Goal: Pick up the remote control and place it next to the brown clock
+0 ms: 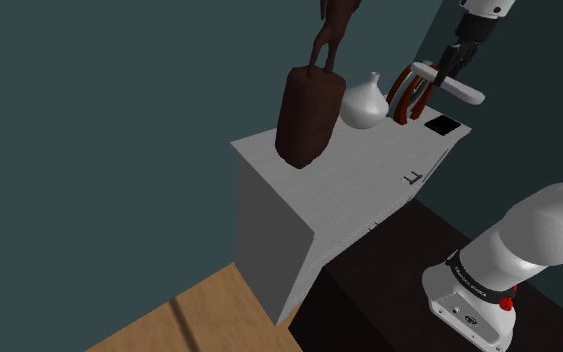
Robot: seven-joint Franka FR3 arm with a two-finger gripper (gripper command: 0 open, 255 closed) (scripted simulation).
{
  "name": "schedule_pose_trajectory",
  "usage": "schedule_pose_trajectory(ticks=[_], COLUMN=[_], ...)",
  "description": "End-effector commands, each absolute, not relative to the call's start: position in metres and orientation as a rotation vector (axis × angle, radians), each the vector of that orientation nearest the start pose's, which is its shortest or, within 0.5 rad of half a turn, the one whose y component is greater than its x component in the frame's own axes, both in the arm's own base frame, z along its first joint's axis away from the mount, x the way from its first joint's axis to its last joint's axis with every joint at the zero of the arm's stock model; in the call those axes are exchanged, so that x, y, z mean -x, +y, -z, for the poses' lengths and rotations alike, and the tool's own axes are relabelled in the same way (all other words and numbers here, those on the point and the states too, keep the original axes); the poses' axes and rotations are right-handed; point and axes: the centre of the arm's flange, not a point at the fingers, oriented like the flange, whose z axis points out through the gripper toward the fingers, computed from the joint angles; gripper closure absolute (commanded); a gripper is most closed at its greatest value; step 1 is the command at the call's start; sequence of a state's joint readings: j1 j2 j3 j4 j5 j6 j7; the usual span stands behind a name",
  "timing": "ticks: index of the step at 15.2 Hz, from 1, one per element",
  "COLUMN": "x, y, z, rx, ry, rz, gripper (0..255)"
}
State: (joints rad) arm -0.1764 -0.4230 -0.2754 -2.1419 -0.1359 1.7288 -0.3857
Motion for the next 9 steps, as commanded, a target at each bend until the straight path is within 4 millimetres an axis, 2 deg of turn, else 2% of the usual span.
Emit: schedule_pose_trajectory(ticks=[1, 9], x=[-0.375, -0.375], y=[-0.213, -0.213], z=[-0.555, -0.513], rx=[3.161, 3.161], ry=[0.033, 0.033], rz=[-0.017, -0.017], gripper=[255, 255])
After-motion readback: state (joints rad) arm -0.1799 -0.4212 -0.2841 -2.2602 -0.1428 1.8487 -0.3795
